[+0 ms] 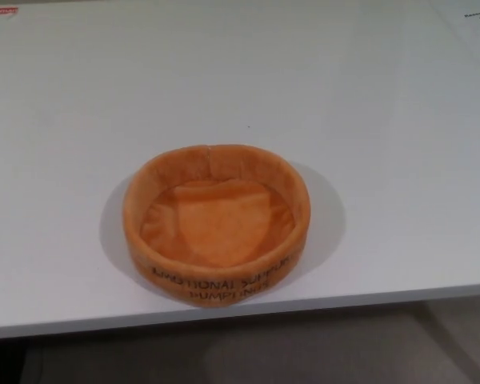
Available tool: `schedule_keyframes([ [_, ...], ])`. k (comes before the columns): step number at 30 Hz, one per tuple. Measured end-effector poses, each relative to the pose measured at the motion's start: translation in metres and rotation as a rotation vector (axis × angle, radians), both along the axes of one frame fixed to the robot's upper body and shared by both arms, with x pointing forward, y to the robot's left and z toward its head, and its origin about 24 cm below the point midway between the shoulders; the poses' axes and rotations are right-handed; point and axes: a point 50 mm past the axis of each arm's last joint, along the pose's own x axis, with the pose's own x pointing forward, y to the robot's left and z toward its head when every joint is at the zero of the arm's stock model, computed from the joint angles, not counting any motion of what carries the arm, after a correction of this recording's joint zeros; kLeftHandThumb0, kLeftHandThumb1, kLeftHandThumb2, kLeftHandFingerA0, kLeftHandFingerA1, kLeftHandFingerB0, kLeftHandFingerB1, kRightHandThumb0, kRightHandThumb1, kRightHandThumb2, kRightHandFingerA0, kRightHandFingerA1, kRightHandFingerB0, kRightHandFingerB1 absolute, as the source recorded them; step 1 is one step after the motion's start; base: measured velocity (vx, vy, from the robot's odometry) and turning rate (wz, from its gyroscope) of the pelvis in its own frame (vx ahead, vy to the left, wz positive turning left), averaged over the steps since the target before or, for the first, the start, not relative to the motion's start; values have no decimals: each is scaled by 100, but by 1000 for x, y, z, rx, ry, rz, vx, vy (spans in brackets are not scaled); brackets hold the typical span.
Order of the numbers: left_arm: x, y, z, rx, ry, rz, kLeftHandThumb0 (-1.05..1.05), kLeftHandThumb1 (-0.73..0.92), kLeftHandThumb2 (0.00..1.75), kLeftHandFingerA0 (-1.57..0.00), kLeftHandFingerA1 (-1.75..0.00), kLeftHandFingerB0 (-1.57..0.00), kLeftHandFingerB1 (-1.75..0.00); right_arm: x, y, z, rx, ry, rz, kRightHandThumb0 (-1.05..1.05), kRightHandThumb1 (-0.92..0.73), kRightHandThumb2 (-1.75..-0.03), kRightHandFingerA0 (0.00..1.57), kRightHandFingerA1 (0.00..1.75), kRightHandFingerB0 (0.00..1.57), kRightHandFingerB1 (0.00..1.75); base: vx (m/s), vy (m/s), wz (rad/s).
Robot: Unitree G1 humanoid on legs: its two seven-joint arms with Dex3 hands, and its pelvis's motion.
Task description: A soft plate is kept in the center of the table close to the robot and the robot uses its left hand to pick up the plate, turns it upside down and places it back on the table
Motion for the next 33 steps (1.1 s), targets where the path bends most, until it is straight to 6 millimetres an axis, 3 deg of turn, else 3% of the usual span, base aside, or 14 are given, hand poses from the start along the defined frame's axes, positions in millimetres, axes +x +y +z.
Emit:
schedule_keyframes([
  [1, 1, -1, 2, -4, -19, -1, -94, 74, 86, -18, -39, -19, -34, 0, 0, 2, 2, -17, 4, -72, -82, -65, 46, 41, 30, 34, 0, 0, 0],
  [2, 1, -1, 5, -8, -41, -3, -88, 90, 67, -22, -32, -26, -28, 0, -1, 4, 5, -34, 7, -72, -82, -65, 47, 41, 29, 33, 0, 0, 0],
  [3, 2, -2, 8, -12, -65, -4, -94, 73, 86, -21, -39, -20, -35, 0, -1, 7, 8, -54, 9, -71, -83, -65, 47, 42, 29, 34, 0, 0, 0],
  [4, 2, -2, 10, -15, -82, -4, -94, 73, 86, -21, -39, -20, -35, 1, -2, 9, 9, -71, 11, -71, -83, -65, 47, 42, 29, 34, 0, 0, 0],
  [5, 2, -2, 13, -19, -102, -5, -89, 90, 67, -23, -31, -26, -28, 1, -3, 12, 11, -91, 13, -71, -83, -66, 48, 42, 28, 34, 0, 0, 0],
  [8, 3, -4, 20, -31, -162, -8, -88, 89, 67, -23, -32, -26, -28, 0, -4, 18, 17, -140, 26, -71, -83, -65, 47, 41, 29, 33, 0, 0, 0],
  [9, 2, -4, 23, -37, -184, -9, -94, 73, 85, -21, -39, -21, -35, 0, -4, 20, 20, -158, 30, -73, -83, -65, 47, 41, 29, 33, 0, 0, 0],
  [11, 2, -5, 24, -42, -199, -8, -93, 74, 85, -20, -39, -20, -35, 0, -5, 22, 21, -171, 33, -72, -83, -65, 47, 41, 29, 33, 0, 0, 0],
  [12, 2, -5, 27, -50, -227, -8, -89, 90, 68, -22, -32, -26, -29, 0, -6, 26, 23, -198, 42, -72, -84, -65, 47, 43, 29, 35, 0, 0, 0],
  [19, 3, -5, 37, -69, -330, -13, -89, 90, 67, -22, -31, -27, -29, 1, -8, 36, 31, -292, 75, -72, -83, -65, 47, 41, 29, 34, 0, 0, 0],
  [20, 4, -5, 38, -70, -343, -14, -95, 73, 86, -21, -39, -20, -35, 1, -8, 37, 31, -301, 79, -74, -83, -65, 45, 41, 29, 34, 0, 0, 0],
  [22, 4, -4, 42, -75, -378, -15, -95, 73, 84, -20, -38, -22, -35, 2, -9, 40, 33, -328, 89, -73, -83, -65, 45, 42, 29, 34, 0, 0, 0],
  [23, 5, -4, 43, -76, -395, -17, -88, 90, 68, -24, -32, -25, -28, 2, -9, 41, 34, -341, 93, -74, -83, -65, 45, 43, 29, 34, 0, 0, 0],
  [33, 1, -2, 63, -59, -548, -2, -85, 88, 68, -23, -32, -23, -28, 1, -9, 48, 47, -410, 112, -73, -83, -65, 48, 43, 29, 34, 0, 0, 0],
])
